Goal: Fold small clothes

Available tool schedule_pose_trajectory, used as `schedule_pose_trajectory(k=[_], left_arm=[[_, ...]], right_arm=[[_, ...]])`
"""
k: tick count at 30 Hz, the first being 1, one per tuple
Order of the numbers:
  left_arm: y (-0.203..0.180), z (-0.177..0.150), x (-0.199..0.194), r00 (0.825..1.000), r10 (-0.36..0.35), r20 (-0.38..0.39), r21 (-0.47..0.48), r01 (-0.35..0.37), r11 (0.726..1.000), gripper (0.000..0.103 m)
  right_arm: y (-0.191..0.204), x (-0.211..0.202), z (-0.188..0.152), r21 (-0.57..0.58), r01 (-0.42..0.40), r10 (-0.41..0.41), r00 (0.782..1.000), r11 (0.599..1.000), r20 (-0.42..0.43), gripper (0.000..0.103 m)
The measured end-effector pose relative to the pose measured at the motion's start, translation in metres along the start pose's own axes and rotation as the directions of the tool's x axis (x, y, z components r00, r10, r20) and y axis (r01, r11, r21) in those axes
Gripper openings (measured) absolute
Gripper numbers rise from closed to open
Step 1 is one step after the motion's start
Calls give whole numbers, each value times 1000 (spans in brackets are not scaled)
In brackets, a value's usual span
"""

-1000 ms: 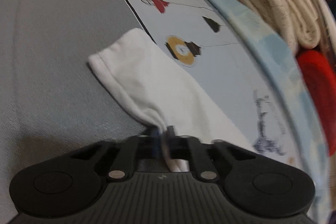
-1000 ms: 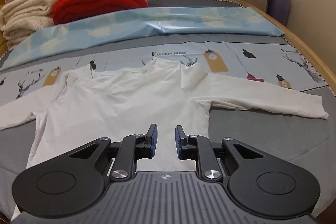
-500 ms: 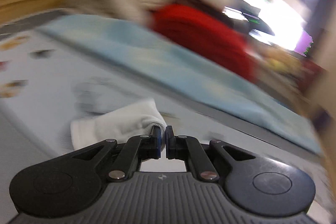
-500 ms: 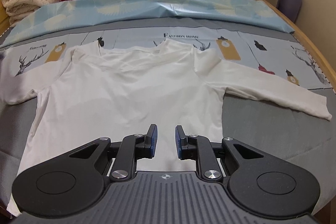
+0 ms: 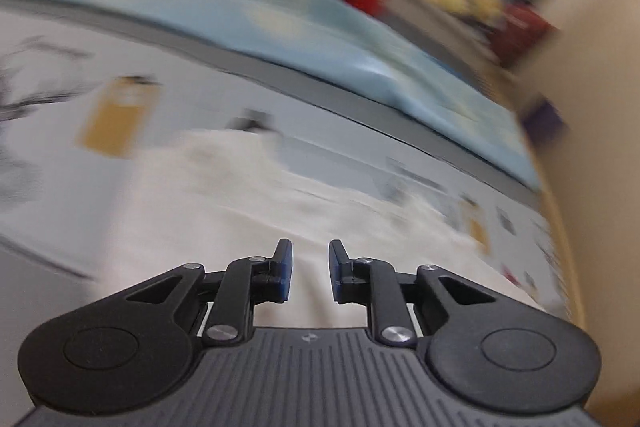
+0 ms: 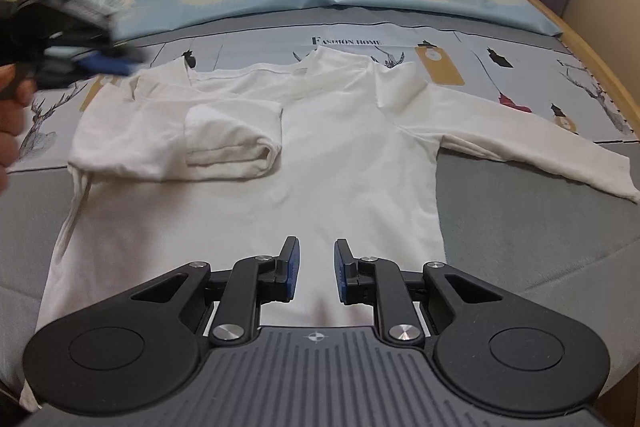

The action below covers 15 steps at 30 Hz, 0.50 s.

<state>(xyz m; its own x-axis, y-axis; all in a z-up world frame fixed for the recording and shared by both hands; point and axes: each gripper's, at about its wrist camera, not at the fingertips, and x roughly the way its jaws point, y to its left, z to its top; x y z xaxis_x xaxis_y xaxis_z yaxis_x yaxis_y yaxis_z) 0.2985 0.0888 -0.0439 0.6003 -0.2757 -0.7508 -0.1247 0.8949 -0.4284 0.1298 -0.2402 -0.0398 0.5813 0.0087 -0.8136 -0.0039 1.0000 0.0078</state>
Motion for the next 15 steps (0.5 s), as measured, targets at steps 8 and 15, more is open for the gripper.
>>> schedule_pose_trajectory(k=[8,15], left_arm=[[79,33,-26,990,141,7,-212,-136,968,21],[88,29,-37,987,159,0,-189,-156,970,21]], right_arm=[[40,62,41,-101,-59,69,993,993,99,29],[108,111,53,-326,-101,157,976,940,151,50]])
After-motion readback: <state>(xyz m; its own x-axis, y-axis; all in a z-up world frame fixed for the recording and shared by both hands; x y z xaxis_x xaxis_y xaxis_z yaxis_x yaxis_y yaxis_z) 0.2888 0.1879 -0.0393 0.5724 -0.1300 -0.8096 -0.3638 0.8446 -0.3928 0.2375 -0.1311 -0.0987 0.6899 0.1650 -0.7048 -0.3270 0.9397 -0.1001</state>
